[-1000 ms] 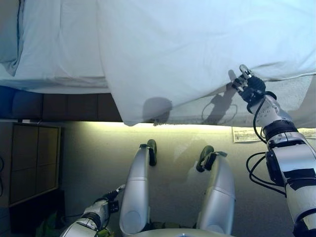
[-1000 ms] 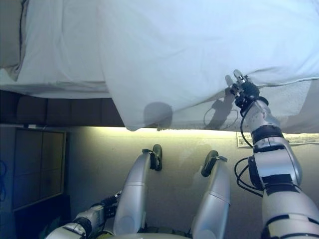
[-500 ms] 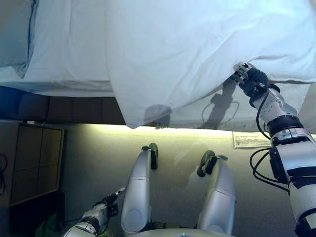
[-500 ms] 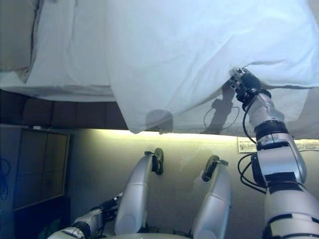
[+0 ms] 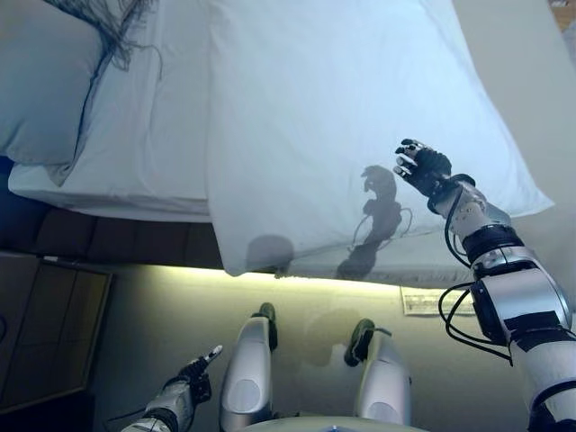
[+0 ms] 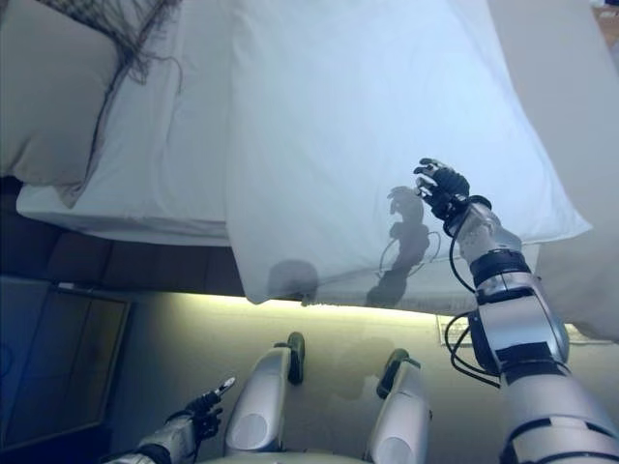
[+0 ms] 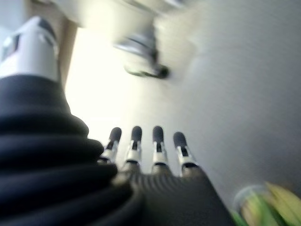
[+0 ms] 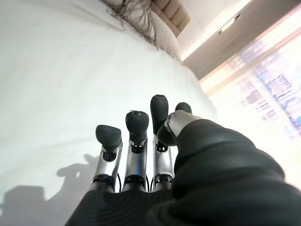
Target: Make the bed neatly
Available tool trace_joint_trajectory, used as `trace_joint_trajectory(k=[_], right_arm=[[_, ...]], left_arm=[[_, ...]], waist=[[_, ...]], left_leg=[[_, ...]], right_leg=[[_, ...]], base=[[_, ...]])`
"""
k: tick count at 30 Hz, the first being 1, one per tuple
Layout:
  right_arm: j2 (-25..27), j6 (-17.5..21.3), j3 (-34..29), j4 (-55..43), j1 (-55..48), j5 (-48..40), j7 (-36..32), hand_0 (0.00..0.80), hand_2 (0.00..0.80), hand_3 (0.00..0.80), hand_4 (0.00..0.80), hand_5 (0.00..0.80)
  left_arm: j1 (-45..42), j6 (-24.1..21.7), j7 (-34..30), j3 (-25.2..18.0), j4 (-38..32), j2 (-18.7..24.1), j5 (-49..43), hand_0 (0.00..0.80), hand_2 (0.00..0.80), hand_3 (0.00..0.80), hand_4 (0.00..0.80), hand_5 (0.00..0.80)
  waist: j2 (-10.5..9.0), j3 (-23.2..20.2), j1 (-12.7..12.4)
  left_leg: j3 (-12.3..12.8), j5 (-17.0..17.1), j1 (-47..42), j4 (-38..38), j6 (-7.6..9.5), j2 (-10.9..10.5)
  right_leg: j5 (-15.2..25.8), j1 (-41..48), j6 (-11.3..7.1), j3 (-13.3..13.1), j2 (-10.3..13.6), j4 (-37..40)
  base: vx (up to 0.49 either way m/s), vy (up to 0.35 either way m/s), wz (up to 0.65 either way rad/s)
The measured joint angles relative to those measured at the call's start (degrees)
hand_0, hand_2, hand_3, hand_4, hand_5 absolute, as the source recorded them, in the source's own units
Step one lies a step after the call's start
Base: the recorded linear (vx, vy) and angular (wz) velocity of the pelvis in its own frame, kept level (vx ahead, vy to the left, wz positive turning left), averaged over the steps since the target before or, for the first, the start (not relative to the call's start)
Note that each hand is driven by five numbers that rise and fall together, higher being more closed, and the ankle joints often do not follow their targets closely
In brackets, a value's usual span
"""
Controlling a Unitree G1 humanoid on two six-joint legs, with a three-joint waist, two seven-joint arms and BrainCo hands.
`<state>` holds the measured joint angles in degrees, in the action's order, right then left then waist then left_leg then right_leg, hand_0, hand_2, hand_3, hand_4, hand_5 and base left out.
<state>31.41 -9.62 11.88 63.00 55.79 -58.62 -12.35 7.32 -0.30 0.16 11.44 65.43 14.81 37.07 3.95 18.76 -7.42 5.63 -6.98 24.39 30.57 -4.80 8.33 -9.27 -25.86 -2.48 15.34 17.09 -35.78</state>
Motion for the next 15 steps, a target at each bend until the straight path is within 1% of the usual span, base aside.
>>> trace_joint_trajectory(k=[1,3,5,6,7,8,9,10,11,12,15], right_arm=[[-0.1,-0.3,-0.1,-0.6,-0.6,0.0,0.1,0.8,0.8,0.8,0.8,0.8],[-0.4,-0.5,-0.1,-3.0,-2.8,0.0,0.2,0.8,0.8,0.8,0.8,0.8],[-0.9,-0.7,-0.1,-6.1,-5.3,0.0,0.4,0.8,0.8,0.8,0.8,0.8],[-1.2,-0.7,-0.2,-6.6,-6.2,0.0,0.4,0.8,0.8,0.8,0.8,0.8],[-1.4,-0.7,-0.2,-6.6,-6.8,0.0,0.4,0.8,0.8,0.8,0.8,0.8],[-1.4,-0.7,-0.1,-6.4,-7.2,0.0,0.4,0.8,0.8,0.8,0.8,0.8],[-1.5,-0.7,-0.1,-6.0,-7.5,0.0,0.5,0.8,0.8,0.8,0.8,0.8],[-1.5,-0.7,-0.1,-5.6,-7.5,0.1,0.7,0.8,0.8,0.8,0.8,0.8],[-1.5,-0.8,-0.1,-5.2,-7.6,0.9,1.1,0.376,0.376,0.376,0.376,0.376],[-1.5,-1.1,-0.1,-4.4,-7.6,1.5,1.5,0.0,0.0,0.0,0.0,0.0],[-2.2,-2.8,0.0,-1.8,-7.8,1.6,2.8,0.0,0.0,0.0,0.0,0.0]], left_arm=[[0.2,0.0,0.6,-0.7,-4.4,0.2,1.8,0.0,0.0,0.0,0.0,0.0],[0.5,-0.3,1.5,-0.8,-13.1,1.1,5.7,0.0,0.0,0.0,0.0,0.0],[2.1,-0.3,2.7,-0.6,-21.3,2.8,9.1,0.0,0.0,0.0,0.0,0.0],[3.5,-0.4,3.5,-0.2,-24.2,3.8,10.1,0.0,0.0,0.0,0.0,0.0],[5.2,-0.6,4.5,0.2,-26.5,4.5,11.0,0.0,0.0,0.0,0.0,0.0],[6.9,-0.9,5.0,0.4,-27.3,4.9,11.3,0.0,0.0,0.0,0.0,0.0],[8.0,-1.1,5.6,1.0,-27.7,5.2,11.5,0.0,0.0,0.0,0.0,0.0],[8.9,-1.1,5.8,1.1,-27.7,5.3,11.5,0.0,0.0,0.0,0.0,0.0],[9.5,-1.1,6.1,1.4,-27.6,5.2,11.5,0.0,0.0,0.0,0.0,0.0],[9.5,-1.1,6.2,2.2,-27.4,5.2,11.5,0.0,0.0,0.0,0.0,0.0],[8.8,-0.5,6.7,3.4,-23.9,4.2,11.5,0.0,0.0,0.0,0.0,0.0]], waist=[[-0.08,-0.1,0.0],[-0.39,-0.8,-0.3],[-0.9,-1.4,-0.6],[-1.05,-1.6,-0.9],[-1.14,-1.9,-1.1],[-1.12,-2.2,-1.2],[-1.09,-2.3,-1.3],[-1.11,-2.3,-1.3],[-1.1,-2.3,-1.2],[-1.13,-2.3,-1.3],[-1.25,-2.3,-1.4]], left_leg=[[0.1,0.0,-1.6,-0.9,0.06,-0.1],[0.1,0.2,-3.4,-2.4,-0.16,-0.1],[0.0,0.7,-5.0,-4.1,-0.26,-0.1],[-0.1,1.0,-5.8,-4.9,-0.59,-0.1],[-0.2,1.6,-6.2,-5.7,-0.69,-0.1],[-0.2,1.6,-6.6,-6.6,-0.46,0.0],[-0.5,2.5,-7.3,-7.5,-0.95,0.0],[-0.7,2.7,-7.9,-8.1,-0.98,0.1],[-0.9,2.7,-8.4,-8.5,-1.0,0.2],[-1.0,2.8,-9.1,-8.9,-1.14,0.3],[-1.0,2.8,-9.8,-9.1,-1.14,0.6]], right_leg=[[0.0,1.7,-0.07,0.2,-0.1,1.0],[0.3,3.6,-0.51,0.3,-0.6,2.4],[0.6,5.3,-0.61,0.9,-0.9,3.9],[0.6,6.0,-0.61,1.0,-1.0,4.4],[0.9,6.4,-0.59,1.1,-1.3,4.9],[0.9,6.7,-0.41,1.3,-1.5,5.7],[1.3,7.6,-0.46,1.6,-1.9,6.5],[1.4,8.2,-0.39,1.9,-2.0,7.0],[1.3,9.0,-0.33,2.3,-2.2,7.4],[1.3,9.8,-0.32,2.5,-2.4,7.8],[1.2,10.5,-0.24,2.6,-2.7,8.1]], base=[[0.094,-0.02,0.02],[0.056,-0.045,0.02],[0.034,-0.068,0.05],[0.037,-0.071,0.06],[-0.023,-0.066,0.05],[-0.017,-0.063,0.04],[-0.007,-0.055,0.07],[0.071,-0.048,0.09],[0.085,-0.049,0.09],[0.08,-0.04,0.05],[0.019,-0.012,0.0]])
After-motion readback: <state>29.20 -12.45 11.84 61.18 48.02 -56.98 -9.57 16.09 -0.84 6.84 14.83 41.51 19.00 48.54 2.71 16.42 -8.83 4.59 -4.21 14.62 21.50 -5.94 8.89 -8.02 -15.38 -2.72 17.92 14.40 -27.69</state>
